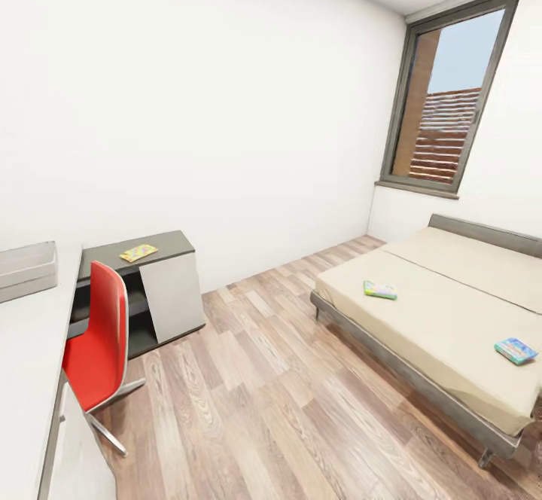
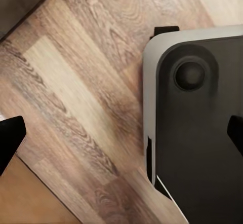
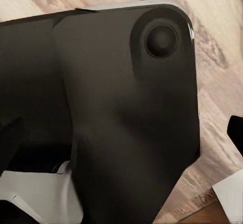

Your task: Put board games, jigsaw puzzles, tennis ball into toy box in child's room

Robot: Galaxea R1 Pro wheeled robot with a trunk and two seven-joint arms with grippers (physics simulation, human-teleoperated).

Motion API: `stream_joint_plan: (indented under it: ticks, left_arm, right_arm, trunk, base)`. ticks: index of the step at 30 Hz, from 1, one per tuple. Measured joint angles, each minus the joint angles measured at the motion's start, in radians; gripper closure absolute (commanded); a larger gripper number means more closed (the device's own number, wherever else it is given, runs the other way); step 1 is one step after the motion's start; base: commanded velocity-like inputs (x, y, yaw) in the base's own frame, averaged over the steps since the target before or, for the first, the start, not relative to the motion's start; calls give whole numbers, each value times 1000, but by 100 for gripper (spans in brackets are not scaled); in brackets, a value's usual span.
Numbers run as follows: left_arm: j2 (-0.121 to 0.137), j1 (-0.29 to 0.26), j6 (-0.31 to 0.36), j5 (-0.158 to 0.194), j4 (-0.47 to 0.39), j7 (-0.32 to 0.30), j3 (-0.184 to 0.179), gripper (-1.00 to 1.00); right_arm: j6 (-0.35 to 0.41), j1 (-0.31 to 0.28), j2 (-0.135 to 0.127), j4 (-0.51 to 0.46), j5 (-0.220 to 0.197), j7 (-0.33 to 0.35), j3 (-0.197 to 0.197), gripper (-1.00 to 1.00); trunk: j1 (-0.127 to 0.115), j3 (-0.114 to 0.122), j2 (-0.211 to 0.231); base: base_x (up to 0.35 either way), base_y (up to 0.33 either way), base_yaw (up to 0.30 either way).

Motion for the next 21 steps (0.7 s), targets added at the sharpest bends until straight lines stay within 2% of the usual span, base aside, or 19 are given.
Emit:
stream_joint_plan:
  ticks: [7, 12, 18, 21]
  left_arm:
    - [-4, 0, -2, 0, -26, 0, 4, -100]
    - [-10, 0, 1, 0, -97, -2, 4, -100]
    - [-20, -4, 4, 0, -148, -3, 4, -100]
    - [-36, -22, 5, -1, -183, -2, 4, -100]
  right_arm:
    - [-1, 0, 0, 0, -20, -2, -37, -100]
    - [-2, 0, -1, 0, -50, -1, -117, -100]
    - [0, 0, 0, 0, -61, -3, -149, -100]
    - [0, 0, -1, -1, -69, -3, -200, -100]
  trunk:
    - [-27, 22, 49]
    - [-46, 38, 84]
    - [-69, 57, 126]
    - [-81, 66, 147]
  base:
    - [0, 0, -286]
    - [0, 0, -287]
    - [0, 0, -287]
    - [0, 0, -287]
